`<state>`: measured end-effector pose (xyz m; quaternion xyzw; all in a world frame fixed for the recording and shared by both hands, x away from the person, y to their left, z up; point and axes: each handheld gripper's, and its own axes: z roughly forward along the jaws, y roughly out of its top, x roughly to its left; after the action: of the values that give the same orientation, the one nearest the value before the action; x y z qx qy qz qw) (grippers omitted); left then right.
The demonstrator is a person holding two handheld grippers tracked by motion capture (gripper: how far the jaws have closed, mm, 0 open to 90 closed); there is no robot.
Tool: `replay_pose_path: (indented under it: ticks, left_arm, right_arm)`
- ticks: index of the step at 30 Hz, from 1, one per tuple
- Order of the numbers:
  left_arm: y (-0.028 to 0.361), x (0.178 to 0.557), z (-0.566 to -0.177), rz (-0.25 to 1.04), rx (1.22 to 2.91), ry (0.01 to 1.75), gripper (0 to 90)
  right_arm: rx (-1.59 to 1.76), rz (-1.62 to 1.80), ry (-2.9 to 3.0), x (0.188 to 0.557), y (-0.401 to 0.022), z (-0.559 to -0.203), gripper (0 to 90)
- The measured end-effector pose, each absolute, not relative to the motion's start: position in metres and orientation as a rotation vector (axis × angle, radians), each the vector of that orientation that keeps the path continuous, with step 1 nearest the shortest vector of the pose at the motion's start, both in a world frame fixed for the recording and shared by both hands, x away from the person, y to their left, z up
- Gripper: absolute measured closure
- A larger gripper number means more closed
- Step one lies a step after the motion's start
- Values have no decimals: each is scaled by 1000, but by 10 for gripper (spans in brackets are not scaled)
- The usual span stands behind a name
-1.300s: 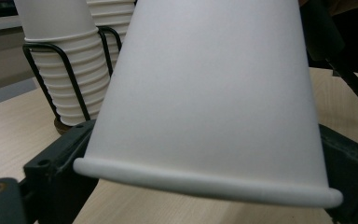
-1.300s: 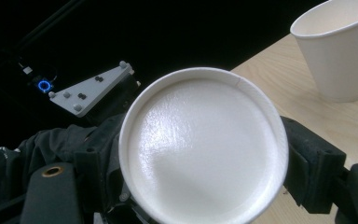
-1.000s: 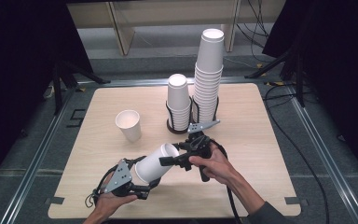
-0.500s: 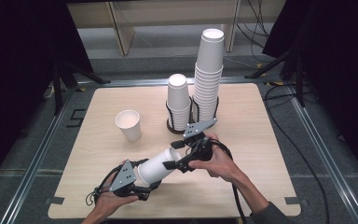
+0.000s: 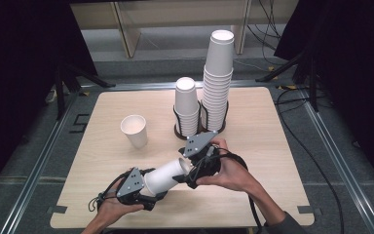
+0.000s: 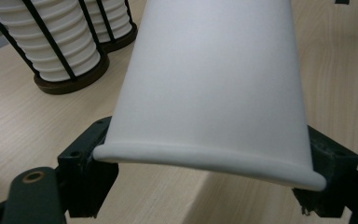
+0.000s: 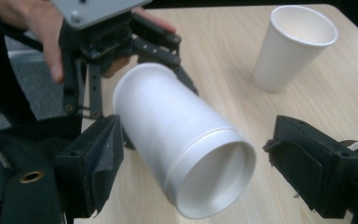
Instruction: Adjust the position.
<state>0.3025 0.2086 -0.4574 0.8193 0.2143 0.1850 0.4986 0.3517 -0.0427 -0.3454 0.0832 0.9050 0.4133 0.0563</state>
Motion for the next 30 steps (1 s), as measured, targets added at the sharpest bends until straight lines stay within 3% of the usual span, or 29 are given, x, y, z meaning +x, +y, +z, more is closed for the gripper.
replay_pose_path:
  ticks: [15,30]
  left_arm:
    - [205,301,-456,424,2116,442,180]
    - [200,294,-451,422,2143,342,181]
  right_arm:
    - [23,1026,2764,339,-22,-360,181]
    - [-188,833,2836,337,-7,-383,167]
